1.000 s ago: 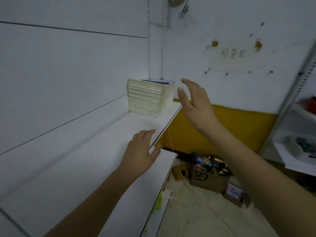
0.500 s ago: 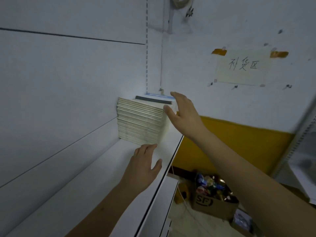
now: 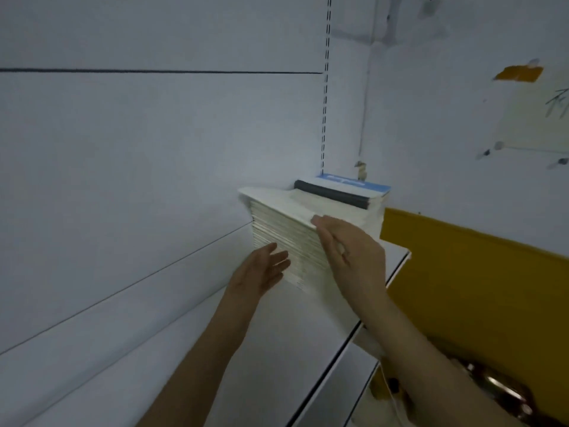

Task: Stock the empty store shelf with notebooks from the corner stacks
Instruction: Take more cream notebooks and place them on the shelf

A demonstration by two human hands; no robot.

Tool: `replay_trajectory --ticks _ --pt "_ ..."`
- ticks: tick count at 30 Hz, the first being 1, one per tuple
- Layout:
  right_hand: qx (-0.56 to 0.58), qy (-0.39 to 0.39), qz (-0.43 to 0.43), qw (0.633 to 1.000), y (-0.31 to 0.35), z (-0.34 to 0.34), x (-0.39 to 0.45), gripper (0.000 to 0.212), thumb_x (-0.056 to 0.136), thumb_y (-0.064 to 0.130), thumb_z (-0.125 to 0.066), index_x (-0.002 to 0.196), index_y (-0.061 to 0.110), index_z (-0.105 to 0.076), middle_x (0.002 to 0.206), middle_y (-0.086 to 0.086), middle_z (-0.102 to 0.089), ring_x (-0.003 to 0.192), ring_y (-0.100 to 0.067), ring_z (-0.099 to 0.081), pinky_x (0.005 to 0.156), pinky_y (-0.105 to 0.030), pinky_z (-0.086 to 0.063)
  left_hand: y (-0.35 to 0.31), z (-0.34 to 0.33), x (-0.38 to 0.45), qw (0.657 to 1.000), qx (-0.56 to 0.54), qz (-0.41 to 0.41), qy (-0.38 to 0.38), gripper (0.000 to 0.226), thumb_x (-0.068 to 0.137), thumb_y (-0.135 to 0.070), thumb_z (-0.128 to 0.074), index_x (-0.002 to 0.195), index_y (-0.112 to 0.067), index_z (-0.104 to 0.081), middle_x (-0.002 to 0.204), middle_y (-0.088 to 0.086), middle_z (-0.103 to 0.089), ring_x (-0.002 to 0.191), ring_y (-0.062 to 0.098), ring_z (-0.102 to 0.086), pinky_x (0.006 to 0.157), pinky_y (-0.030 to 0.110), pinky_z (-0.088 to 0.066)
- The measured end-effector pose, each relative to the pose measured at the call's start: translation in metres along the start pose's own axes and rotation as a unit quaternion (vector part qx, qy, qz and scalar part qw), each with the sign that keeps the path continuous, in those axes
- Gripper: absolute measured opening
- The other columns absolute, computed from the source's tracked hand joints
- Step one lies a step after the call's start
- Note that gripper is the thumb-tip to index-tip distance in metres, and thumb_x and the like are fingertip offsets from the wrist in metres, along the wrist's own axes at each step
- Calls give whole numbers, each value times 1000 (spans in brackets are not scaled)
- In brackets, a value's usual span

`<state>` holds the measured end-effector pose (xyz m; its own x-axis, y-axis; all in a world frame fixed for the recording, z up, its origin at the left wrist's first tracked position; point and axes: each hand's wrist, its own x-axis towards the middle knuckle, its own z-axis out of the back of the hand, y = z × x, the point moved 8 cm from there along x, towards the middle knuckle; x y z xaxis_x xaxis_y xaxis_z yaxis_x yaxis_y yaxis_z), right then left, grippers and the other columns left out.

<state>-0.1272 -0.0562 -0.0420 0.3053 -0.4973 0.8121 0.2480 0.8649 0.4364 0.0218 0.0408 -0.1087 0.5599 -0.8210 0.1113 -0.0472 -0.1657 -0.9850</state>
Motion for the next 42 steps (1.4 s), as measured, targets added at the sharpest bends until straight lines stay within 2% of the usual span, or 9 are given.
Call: replay_trajectory --ticks 6,12,18,22,26,30,33,39,42 --pt "32 52 248 967 64 -31 -59 30 98 32 -56 111 11 -72 122 1 -67 115 -12 -61 93 -33 -50 0 10 -8 951 -283 68 -105 44 97 -33 -51 131 -5 -56 120 19 -68 109 35 -65 94 47 -51" --pt "-27 -33 118 992 19 -13 -1 33 96 28 -53 121 9 -65 134 -3 -59 125 -21 -52 103 -40 -40 42 40 -29 945 -254 127 -164 33 92 -15 -52 123 -12 -61 113 15 -72 100 37 -69 83 49 -53" --pt "-66 141 -105 982 -52 -44 29 54 93 56 -48 124 14 -64 118 -2 -68 112 -18 -60 112 -29 -30 55 41 -31 945 -249 149 -154 30 91 -16 -55 119 -11 -61 108 15 -73 94 36 -71 82 49 -54" --pt "-55 63 -47 995 -29 -20 24 56 93 58 -40 112 17 -72 101 -2 -74 89 -17 -67 81 -22 -45 61 37 -30 944 -249 156 -150 38 84 -18 -60 121 -9 -60 107 17 -73 96 38 -70 82 50 -54" --pt "-27 18 65 997 24 -12 -4 46 100 43 -41 122 12 -66 119 -3 -68 110 -15 -63 100 -30 -44 64 34 -24 940 -271 137 -158 49 92 -46 -49 129 -14 -58 116 15 -70 109 38 -65 98 57 -46" --pt "-85 124 125 981 62 -56 -75 49 103 44 -35 125 12 -64 131 -4 -62 126 -18 -54 111 -46 -32 58 35 -22 936 -313 107 -123 76 85 -72 -31 130 -17 -58 125 14 -67 116 32 -63 97 48 -46" --pt "-33 242 127 961 71 -82 -110 62 103 52 -21 130 13 -60 139 -4 -55 131 -18 -49 112 -43 -28 59 44 -27 939 -290 121 -137 60 87 -46 -54 132 -6 -57 121 20 -67 112 37 -64 99 49 -46" --pt "-28 63 16 997 24 -22 -13 48 99 43 -41 134 12 -53 141 -6 -52 132 -19 -44 111 -36 -33 64 52 -30 936 -279 131 -169 35 86 -18 -59 120 -10 -62 113 19 -70 104 39 -65 86 51 -53" --pt "-114 162 -76 977 -23 -37 27 67 96 55 -41 145 10 -37 150 -12 -40 139 -27 -34 117 -44 -24 63 52 -30 938 -279 123 -166 37 79 -17 -65 116 -11 -62 117 20 -69 110 42 -62 95 56 -48"
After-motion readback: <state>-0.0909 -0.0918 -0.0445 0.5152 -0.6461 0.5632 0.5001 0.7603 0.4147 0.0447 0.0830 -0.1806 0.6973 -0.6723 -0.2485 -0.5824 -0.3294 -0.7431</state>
